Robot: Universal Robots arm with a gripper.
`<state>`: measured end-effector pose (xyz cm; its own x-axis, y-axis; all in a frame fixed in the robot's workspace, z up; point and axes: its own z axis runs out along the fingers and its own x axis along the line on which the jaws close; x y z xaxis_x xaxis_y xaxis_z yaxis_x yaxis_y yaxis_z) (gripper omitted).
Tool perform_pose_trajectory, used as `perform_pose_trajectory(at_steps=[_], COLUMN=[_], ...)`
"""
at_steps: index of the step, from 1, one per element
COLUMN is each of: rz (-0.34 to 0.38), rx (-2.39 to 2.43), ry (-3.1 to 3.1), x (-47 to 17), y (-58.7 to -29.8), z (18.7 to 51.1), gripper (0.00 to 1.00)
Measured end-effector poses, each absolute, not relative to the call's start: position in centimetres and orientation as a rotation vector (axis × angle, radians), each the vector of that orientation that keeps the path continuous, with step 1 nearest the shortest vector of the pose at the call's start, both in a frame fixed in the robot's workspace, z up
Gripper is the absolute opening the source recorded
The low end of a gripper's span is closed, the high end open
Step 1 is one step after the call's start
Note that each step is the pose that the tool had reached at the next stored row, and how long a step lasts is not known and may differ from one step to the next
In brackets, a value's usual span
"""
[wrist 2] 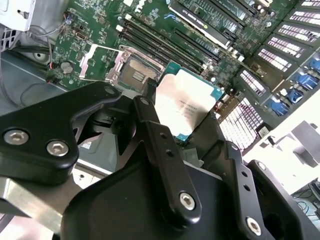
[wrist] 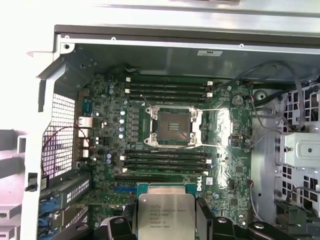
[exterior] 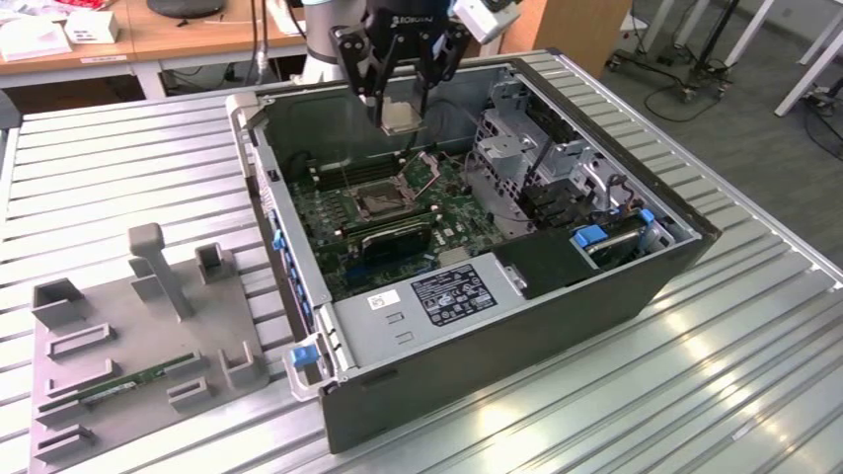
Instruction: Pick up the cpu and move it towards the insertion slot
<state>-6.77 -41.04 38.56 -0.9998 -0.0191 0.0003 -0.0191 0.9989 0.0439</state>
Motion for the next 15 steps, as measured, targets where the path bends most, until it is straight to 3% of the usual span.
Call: perform_pose_trajectory(at_steps=[15], rz=[-0.069], rx=[0.03], ry=[-3.14], x=[-6.7], y=[-40.1], z=[36.7], gripper=[0.55])
